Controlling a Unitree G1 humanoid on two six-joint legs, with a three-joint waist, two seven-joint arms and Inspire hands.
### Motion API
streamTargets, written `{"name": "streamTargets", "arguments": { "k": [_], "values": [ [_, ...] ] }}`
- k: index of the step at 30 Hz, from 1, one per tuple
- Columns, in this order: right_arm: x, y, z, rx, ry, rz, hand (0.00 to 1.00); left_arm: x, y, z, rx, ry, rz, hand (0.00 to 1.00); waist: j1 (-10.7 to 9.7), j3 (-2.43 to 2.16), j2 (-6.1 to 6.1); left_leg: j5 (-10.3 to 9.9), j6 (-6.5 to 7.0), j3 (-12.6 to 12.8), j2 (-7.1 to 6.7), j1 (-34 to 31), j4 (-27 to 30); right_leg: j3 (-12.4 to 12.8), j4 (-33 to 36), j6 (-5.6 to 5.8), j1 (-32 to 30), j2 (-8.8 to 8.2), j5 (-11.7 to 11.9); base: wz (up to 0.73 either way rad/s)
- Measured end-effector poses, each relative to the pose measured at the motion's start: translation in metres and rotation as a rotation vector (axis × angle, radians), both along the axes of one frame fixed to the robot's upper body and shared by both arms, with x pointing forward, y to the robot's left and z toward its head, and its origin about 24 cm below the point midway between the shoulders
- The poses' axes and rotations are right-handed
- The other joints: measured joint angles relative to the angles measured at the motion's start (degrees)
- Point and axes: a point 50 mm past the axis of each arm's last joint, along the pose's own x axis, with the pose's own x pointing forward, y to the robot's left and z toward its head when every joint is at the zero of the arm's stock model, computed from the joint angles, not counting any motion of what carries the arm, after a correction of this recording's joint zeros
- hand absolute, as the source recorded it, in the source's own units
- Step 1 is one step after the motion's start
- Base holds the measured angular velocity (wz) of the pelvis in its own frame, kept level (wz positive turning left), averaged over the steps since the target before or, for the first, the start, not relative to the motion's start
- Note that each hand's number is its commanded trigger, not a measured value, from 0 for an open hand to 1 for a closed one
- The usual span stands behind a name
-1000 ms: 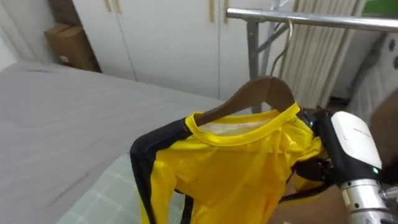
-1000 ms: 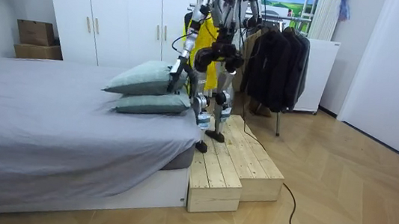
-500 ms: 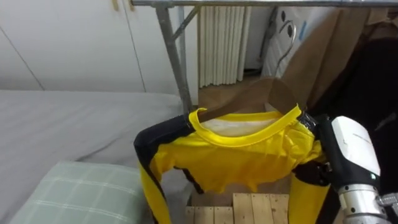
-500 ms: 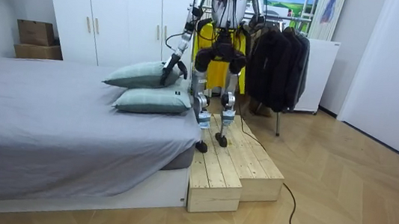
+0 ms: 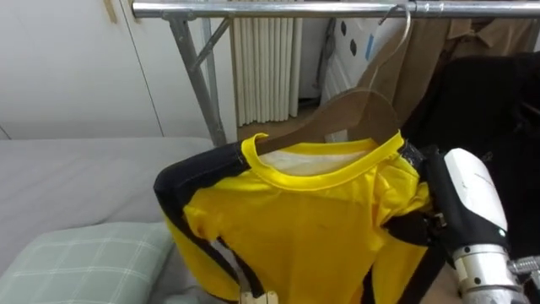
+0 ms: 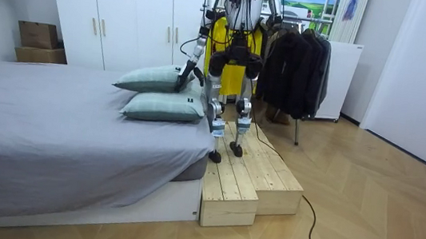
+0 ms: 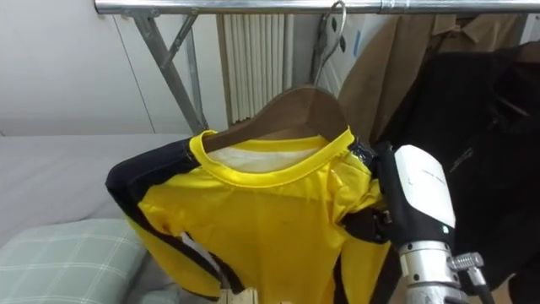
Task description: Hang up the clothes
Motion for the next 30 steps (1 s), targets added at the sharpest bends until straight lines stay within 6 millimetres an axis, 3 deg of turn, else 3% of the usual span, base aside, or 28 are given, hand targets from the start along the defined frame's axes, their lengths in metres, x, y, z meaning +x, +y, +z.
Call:
{"name": "streamTargets", "arguments": {
  "k": [16,30],
  "values": [
    [-0.0008,0.0004,0.0020,-0.009,-0.026,0.021,1.00,0.0006,0.0005,0.0005,0.031,-0.008,-0.003,0.00,0.1,0.12,-0.18,0.0,-0.06,-1.0,0.12,1.1,-0.7,-1.2,-2.1,0.00,2.2,-0.09,0.2,0.03],
    [-0.0033,-0.0052,0.0012,-0.023,-0.034,0.007,1.00,-0.0004,0.0008,0.0008,0.041,-0.024,-0.009,0.00,0.1,0.53,-0.60,-0.1,-0.24,-1.7,0.06,1.1,-1.3,-1.1,-2.9,0.12,2.6,0.06,0.1,0.01]
  ]
}}
